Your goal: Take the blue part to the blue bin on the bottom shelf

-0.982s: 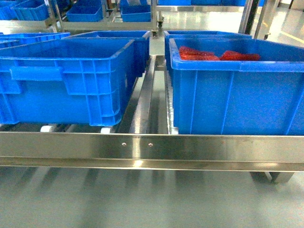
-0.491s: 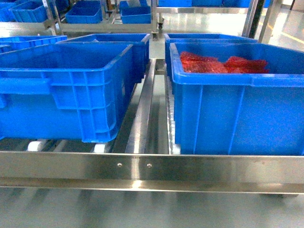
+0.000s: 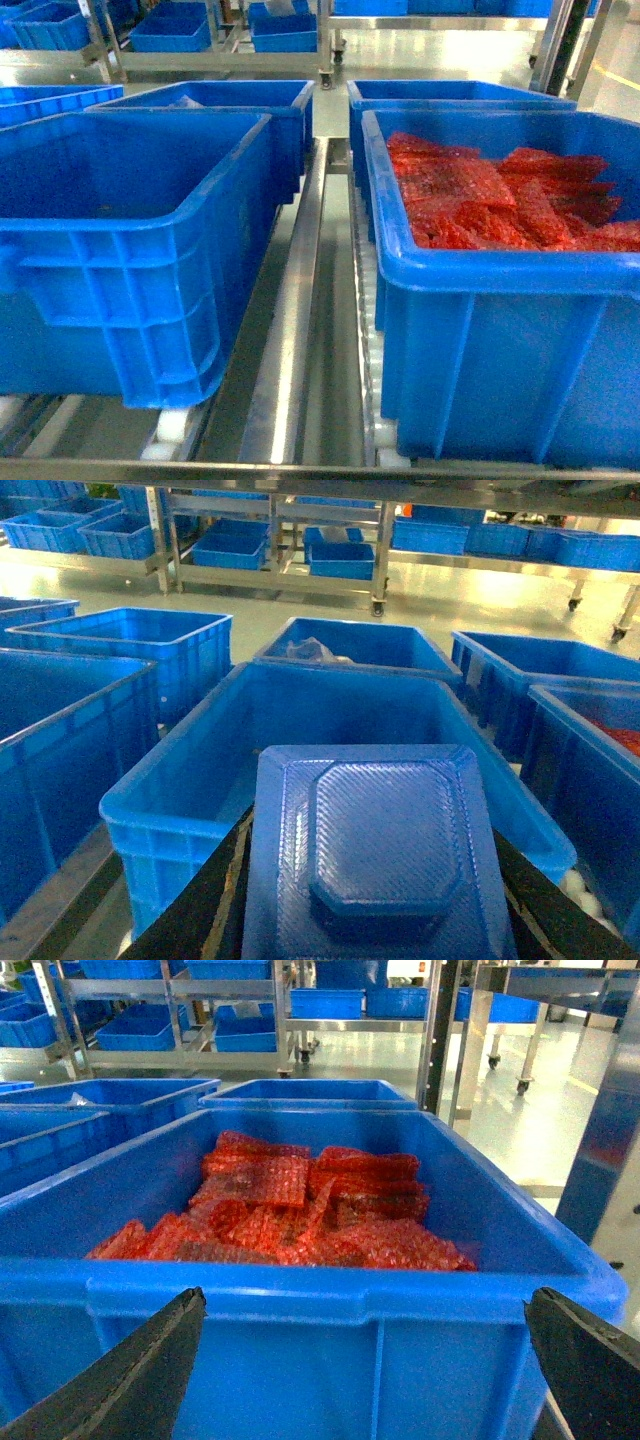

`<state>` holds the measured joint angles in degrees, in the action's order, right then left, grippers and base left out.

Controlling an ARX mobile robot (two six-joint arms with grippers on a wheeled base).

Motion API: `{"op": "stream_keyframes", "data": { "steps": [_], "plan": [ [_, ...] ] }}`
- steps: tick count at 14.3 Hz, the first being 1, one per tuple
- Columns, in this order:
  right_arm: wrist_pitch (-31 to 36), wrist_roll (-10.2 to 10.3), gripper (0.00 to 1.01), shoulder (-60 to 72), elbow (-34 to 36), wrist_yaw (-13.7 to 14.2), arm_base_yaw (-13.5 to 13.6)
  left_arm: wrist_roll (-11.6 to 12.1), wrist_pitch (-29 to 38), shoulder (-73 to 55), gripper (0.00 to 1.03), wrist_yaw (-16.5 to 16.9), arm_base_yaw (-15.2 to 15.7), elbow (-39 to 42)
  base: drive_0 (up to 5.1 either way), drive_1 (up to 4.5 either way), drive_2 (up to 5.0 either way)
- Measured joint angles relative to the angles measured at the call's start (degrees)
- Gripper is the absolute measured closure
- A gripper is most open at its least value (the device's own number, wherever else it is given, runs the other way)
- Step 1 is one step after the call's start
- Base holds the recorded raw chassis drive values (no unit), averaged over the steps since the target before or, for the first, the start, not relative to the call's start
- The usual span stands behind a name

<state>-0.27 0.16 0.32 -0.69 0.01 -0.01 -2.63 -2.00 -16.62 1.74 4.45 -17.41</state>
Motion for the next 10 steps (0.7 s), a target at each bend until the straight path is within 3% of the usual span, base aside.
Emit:
{"op": "stream_keyframes", "data": {
  "steps": [4, 10],
  "plan": [
    [0.26, -0.02, 0.03, 0.0, 0.0, -0.15, 0.0, 0.0, -0.17, 0.0, 0.6, -0.02, 0.0, 0.0, 0.0, 4.11, -4.2],
    [-0.02, -0.02, 0.03, 0.0, 0.0, -0.02, 0.0, 0.0, 0.04, -0.13, 0.6, -0.02, 0.0, 0.0, 0.0, 0.0, 0.0]
  ]
}}
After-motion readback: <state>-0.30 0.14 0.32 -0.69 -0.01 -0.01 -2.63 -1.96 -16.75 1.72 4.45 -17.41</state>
